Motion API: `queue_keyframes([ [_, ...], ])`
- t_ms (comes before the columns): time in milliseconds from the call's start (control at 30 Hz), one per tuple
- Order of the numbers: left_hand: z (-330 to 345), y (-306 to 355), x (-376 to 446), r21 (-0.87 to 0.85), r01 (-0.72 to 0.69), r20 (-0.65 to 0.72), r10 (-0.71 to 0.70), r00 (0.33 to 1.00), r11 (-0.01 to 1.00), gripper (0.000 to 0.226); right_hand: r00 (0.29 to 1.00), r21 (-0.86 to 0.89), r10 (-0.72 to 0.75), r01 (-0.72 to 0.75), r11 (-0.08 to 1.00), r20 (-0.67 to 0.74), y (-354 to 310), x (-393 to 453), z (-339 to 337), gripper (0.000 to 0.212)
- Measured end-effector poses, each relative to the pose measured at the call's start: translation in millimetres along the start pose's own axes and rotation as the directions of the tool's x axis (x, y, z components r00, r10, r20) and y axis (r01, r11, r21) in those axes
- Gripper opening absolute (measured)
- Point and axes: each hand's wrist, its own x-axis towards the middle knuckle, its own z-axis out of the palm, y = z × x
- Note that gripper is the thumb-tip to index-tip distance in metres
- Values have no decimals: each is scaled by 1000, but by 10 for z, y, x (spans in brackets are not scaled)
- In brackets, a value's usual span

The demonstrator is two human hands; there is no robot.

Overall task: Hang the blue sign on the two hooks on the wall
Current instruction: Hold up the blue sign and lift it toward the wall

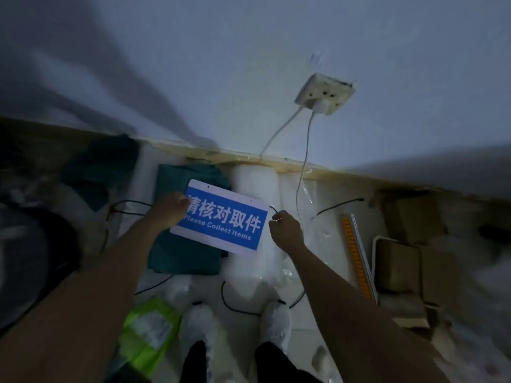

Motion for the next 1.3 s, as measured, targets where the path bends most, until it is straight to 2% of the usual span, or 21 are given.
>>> queue_keyframes([
  [33,95,-21,87,13,0,25,-1,1000,1000,39,999,46,30,-30,998,-14,38,106,118,30],
  [133,444,-205,477,-212,36,9,-35,999,977,32,987,181,161,-158,971,0,189,485,450,36],
  [167,544,-263,592,-237,45,-9,-48,999,970,28,980,207,197,-198,958,23,235,591,535,39],
  [300,894,-514,1065,-319,49,-74,-76,994,946,40,966,244,254,-258,935,51,390,1017,878,42],
  [433,1035,-731,1450,-348,86,-112,-132,985,934,40,954,284,301,-285,916,-12,525,1342,1212,39],
  [567,1124,-995,1737,-317,167,-168,-228,959,934,73,922,272,363,-318,908,-136,517,1422,1452,40],
  [667,1129,-927,1675,-285,195,-183,-253,950,939,77,914,284,356,-295,912,-193,500,1417,1512,41],
  [767,1087,-857,1648,-325,200,-166,-264,950,924,77,911,366,385,-311,877,-150,475,1407,1512,43],
  [900,1061,-1006,1711,-435,206,-159,-300,941,876,89,912,517,410,-338,787,-28,512,1377,1451,49],
  [933,1022,-1001,1629,-473,189,-154,-292,944,861,87,916,533,402,-342,774,5,492,1332,1397,46],
  [1000,874,-842,1292,-524,145,-165,-267,950,839,68,921,547,388,-342,764,34,428,1199,1276,42],
  [1067,717,-699,990,-517,121,-184,-248,951,847,51,917,565,398,-342,751,27,319,1001,1081,40],
  [1200,347,-433,466,-403,121,-265,-243,933,907,59,915,579,402,-340,741,23,80,544,577,30],
  [1300,-39,-143,40,-409,138,-246,-255,935,902,59,926,585,377,-308,750,5,-170,211,109,32],
])
